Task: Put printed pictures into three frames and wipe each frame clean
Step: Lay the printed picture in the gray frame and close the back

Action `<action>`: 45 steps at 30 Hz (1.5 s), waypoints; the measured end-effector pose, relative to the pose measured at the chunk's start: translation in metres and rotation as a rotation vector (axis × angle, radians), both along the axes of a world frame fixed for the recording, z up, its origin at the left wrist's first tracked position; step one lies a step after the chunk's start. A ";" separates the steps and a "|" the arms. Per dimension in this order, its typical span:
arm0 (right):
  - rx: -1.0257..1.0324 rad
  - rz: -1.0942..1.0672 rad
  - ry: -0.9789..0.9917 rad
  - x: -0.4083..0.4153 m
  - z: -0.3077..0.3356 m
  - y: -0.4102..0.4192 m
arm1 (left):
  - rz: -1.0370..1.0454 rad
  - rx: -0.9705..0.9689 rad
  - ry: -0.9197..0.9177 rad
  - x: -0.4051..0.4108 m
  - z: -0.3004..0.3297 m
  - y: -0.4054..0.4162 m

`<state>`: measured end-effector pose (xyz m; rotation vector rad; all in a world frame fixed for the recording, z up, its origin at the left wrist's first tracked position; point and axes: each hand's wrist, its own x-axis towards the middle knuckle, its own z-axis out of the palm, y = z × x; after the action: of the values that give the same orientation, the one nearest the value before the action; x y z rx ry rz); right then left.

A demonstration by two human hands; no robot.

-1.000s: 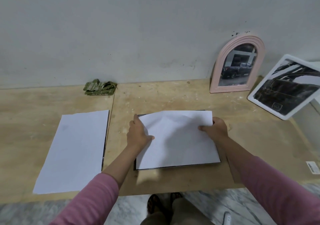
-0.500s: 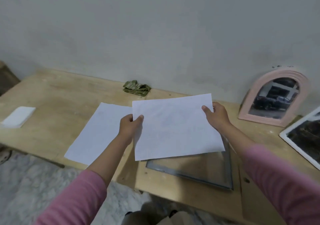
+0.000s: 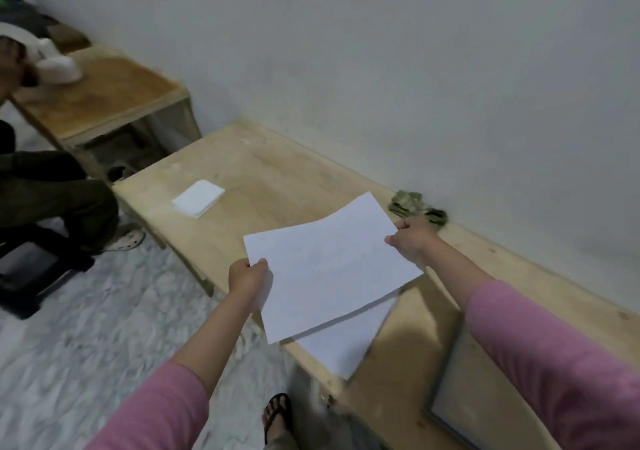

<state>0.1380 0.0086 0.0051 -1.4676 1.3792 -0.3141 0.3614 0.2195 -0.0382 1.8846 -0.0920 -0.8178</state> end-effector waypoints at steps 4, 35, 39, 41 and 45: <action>-0.201 0.052 0.086 0.095 -0.009 -0.010 | -0.099 0.110 -0.030 0.061 -0.013 0.009; -0.549 0.387 0.257 0.196 -0.094 -0.022 | -0.673 0.528 -0.801 0.086 -0.033 -0.014; -0.528 0.310 0.165 0.129 -0.084 -0.005 | -0.724 0.358 -0.813 0.020 -0.020 -0.039; -0.531 0.264 0.155 0.085 -0.078 0.005 | -0.752 0.305 -0.815 -0.020 -0.016 -0.049; -0.528 0.172 0.225 -0.027 -0.067 0.034 | -0.847 0.256 -0.787 -0.113 -0.010 -0.061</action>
<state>0.1114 0.0430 -0.0614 -2.0974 1.3952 -0.4341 0.2482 0.1587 -0.0481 2.3250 -1.3975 -0.5710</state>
